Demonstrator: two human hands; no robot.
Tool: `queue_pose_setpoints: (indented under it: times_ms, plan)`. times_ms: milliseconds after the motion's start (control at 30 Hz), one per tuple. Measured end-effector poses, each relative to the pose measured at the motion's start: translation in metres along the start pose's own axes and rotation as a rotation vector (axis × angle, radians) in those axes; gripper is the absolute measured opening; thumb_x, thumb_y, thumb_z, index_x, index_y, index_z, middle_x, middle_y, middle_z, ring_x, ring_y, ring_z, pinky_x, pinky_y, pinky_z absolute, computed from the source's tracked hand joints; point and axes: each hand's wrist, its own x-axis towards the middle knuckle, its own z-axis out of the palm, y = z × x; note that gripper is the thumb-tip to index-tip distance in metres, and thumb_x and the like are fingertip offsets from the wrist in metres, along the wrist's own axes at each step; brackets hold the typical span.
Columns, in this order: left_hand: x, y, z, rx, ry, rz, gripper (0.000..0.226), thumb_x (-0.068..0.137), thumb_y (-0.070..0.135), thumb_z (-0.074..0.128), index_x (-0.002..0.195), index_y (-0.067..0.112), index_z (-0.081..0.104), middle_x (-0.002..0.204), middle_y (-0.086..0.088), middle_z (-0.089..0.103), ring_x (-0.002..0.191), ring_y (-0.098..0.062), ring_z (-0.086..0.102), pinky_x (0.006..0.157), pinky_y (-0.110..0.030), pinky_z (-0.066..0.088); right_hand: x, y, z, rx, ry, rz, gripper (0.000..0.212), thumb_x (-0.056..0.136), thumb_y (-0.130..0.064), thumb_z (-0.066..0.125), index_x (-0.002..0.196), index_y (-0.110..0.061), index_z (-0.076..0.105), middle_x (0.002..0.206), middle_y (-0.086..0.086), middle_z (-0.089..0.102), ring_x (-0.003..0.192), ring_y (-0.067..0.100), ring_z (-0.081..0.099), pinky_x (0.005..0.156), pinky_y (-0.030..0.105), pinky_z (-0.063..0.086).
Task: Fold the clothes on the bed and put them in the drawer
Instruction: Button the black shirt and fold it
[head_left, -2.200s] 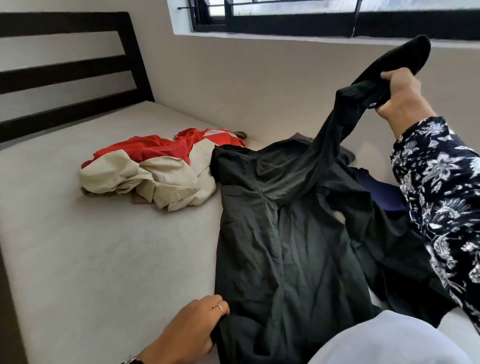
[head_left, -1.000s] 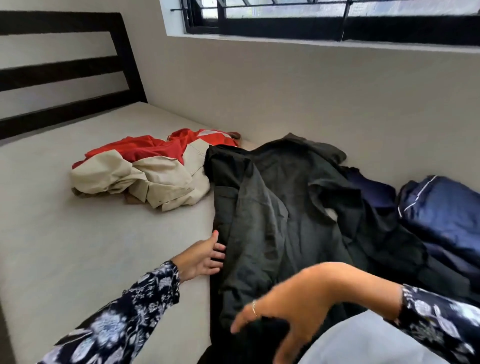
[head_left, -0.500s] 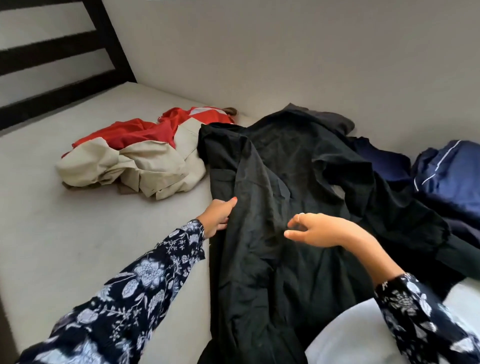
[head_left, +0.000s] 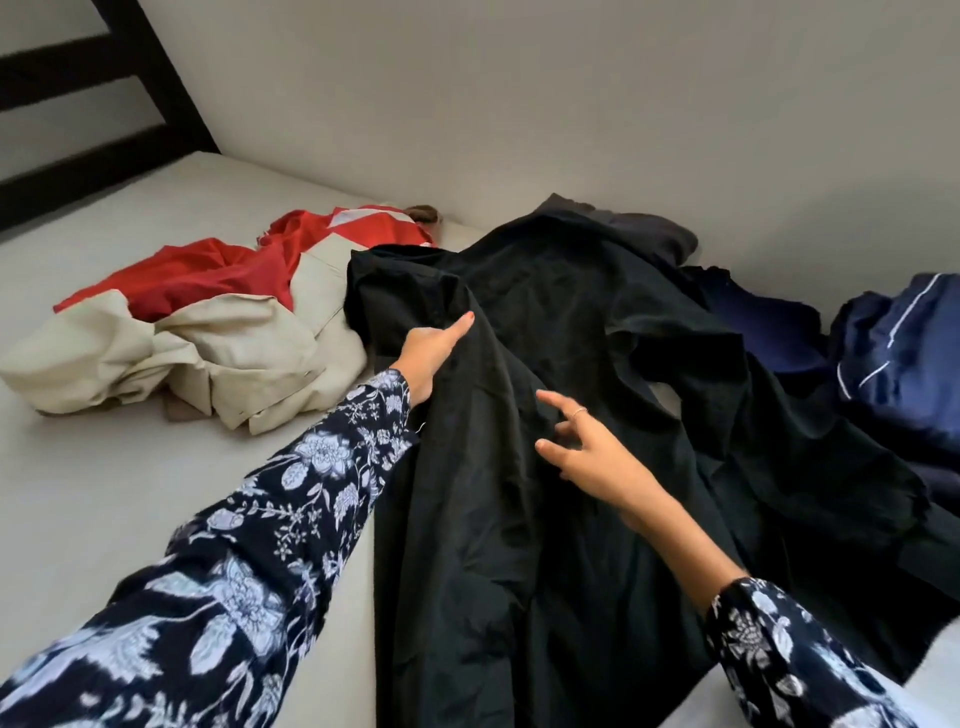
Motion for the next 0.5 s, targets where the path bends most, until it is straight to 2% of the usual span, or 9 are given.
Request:
queue_pose_setpoints:
  times_ms: [67, 100, 167, 200, 300, 367, 433, 500]
  plan:
    - [0.010, 0.008, 0.004, 0.019, -0.046, -0.027, 0.037, 0.081, 0.035, 0.075, 0.097, 0.002, 0.067, 0.085, -0.010, 0.071, 0.072, -0.019, 0.069, 0.062, -0.027, 0.059, 0.006, 0.006, 0.003, 0.049, -0.018, -0.003, 0.051, 0.091, -0.019, 0.061, 0.137, -0.035, 0.048, 0.119, -0.002, 0.056, 0.109, 0.013, 0.057, 0.098, 0.038, 0.048]
    - [0.013, 0.010, 0.005, 0.032, -0.063, -0.034, 0.029, 0.083, 0.030, 0.074, 0.095, 0.005, 0.067, 0.081, -0.006, 0.070, 0.069, -0.016, 0.067, 0.056, -0.023, 0.056, 0.007, 0.007, 0.006, 0.057, -0.025, -0.003, 0.048, 0.091, -0.017, 0.061, 0.136, -0.031, 0.051, 0.109, -0.004, 0.060, 0.095, 0.009, 0.060, 0.090, 0.031, 0.051]
    - [0.023, 0.013, 0.010, 0.005, -0.048, 0.013, 0.010, 0.088, 0.021, 0.068, 0.088, 0.011, 0.065, 0.077, -0.002, 0.067, 0.069, -0.013, 0.063, 0.057, -0.021, 0.055, 0.010, 0.009, 0.006, 0.078, -0.007, -0.033, 0.048, 0.091, -0.013, 0.061, 0.136, -0.025, 0.051, 0.094, -0.008, 0.055, 0.068, -0.001, 0.052, 0.070, 0.013, 0.044]
    - [0.029, 0.013, 0.011, -0.028, -0.017, 0.058, 0.008, 0.090, 0.018, 0.066, 0.084, 0.014, 0.064, 0.077, -0.001, 0.066, 0.069, -0.012, 0.061, 0.061, -0.022, 0.053, 0.010, 0.009, 0.007, 0.090, 0.015, -0.057, 0.050, 0.091, -0.012, 0.061, 0.137, -0.026, 0.049, 0.100, -0.009, 0.052, 0.065, -0.004, 0.050, 0.066, 0.007, 0.039]
    - [0.043, 0.011, 0.012, -0.034, 0.087, 0.171, 0.013, 0.094, 0.018, 0.059, 0.082, 0.016, 0.064, 0.078, -0.001, 0.062, 0.072, -0.012, 0.055, 0.068, -0.025, 0.049, 0.015, 0.012, 0.007, 0.082, 0.077, -0.120, 0.060, 0.091, -0.013, 0.061, 0.144, -0.029, 0.038, 0.130, -0.011, 0.042, 0.087, -0.004, 0.050, 0.077, -0.001, 0.035]
    - [0.052, 0.006, 0.012, 0.045, 0.141, 0.190, 0.014, 0.096, 0.018, 0.056, 0.100, 0.010, 0.067, 0.091, -0.004, 0.064, 0.083, -0.014, 0.056, 0.078, -0.026, 0.048, 0.020, 0.016, 0.010, 0.001, 0.051, -0.120, 0.067, 0.091, -0.015, 0.063, 0.149, -0.024, 0.030, 0.139, -0.008, 0.036, 0.092, 0.000, 0.047, 0.082, -0.001, 0.033]
    - [0.061, -0.002, 0.008, 0.136, 0.132, 0.150, 0.025, 0.096, 0.018, 0.056, 0.117, 0.008, 0.064, 0.109, -0.010, 0.067, 0.092, -0.018, 0.059, 0.090, -0.032, 0.051, 0.024, 0.021, 0.014, -0.114, -0.024, -0.089, 0.073, 0.090, -0.019, 0.064, 0.151, -0.021, 0.024, 0.144, -0.006, 0.032, 0.094, 0.005, 0.047, 0.090, 0.007, 0.036]
    - [0.066, -0.008, 0.005, 0.231, 0.092, 0.103, 0.032, 0.095, 0.020, 0.058, 0.124, 0.008, 0.060, 0.117, -0.014, 0.066, 0.098, -0.022, 0.062, 0.095, -0.038, 0.051, 0.026, 0.020, 0.015, -0.154, -0.060, -0.066, 0.071, 0.091, -0.022, 0.063, 0.151, -0.021, 0.025, 0.140, -0.008, 0.034, 0.099, 0.009, 0.047, 0.093, 0.015, 0.037]
